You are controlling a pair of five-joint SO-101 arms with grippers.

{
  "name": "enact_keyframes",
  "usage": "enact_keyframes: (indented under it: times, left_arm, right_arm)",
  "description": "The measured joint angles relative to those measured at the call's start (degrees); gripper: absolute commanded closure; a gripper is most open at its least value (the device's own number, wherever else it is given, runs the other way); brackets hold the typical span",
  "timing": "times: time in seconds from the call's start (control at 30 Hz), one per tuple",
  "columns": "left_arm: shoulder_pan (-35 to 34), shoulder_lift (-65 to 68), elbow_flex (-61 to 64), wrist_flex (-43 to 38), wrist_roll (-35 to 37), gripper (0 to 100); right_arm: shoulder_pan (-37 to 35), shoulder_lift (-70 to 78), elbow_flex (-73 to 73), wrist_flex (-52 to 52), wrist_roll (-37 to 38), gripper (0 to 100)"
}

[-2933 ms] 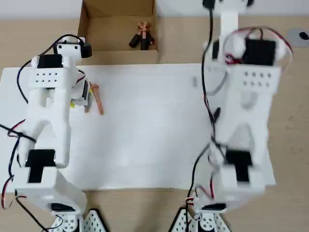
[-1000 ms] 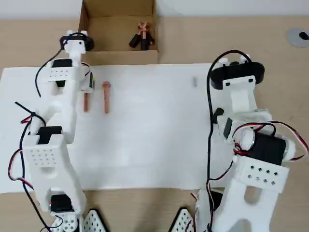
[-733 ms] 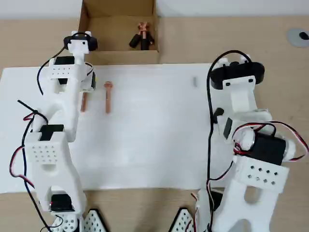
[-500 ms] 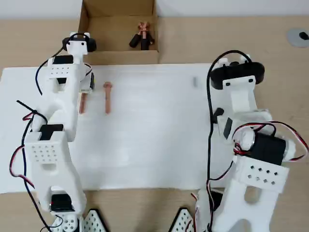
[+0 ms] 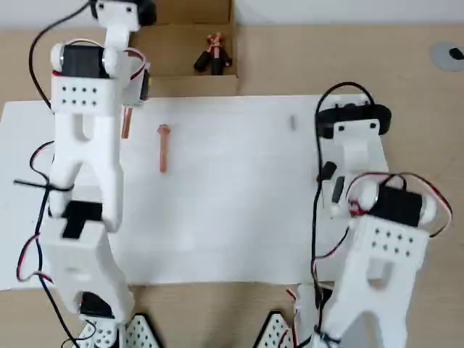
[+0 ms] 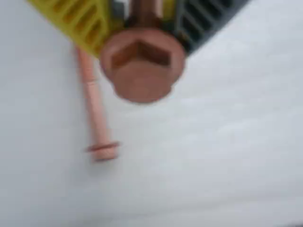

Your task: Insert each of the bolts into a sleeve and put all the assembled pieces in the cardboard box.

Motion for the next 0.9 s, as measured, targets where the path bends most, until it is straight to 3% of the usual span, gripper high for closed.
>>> enact_keyframes:
  times: [0.33,0.7,0.9]
  left_arm:
    - [8.1,-18.1,11.5,0.4,0.0,99]
    - [8.6,-28.1,20.6,0.4,0.2,99]
    - [8.6,-29.4,20.9,0.4,0.2,99]
  right_arm:
    - [1.2,16.9,0.0,-8.4,-7.8,72.4]
    - [1.2,31.4,0.0,-23.7,-24.6,72.5]
    - [-1.3,37.0,0.0,-28.7,-27.3,72.5]
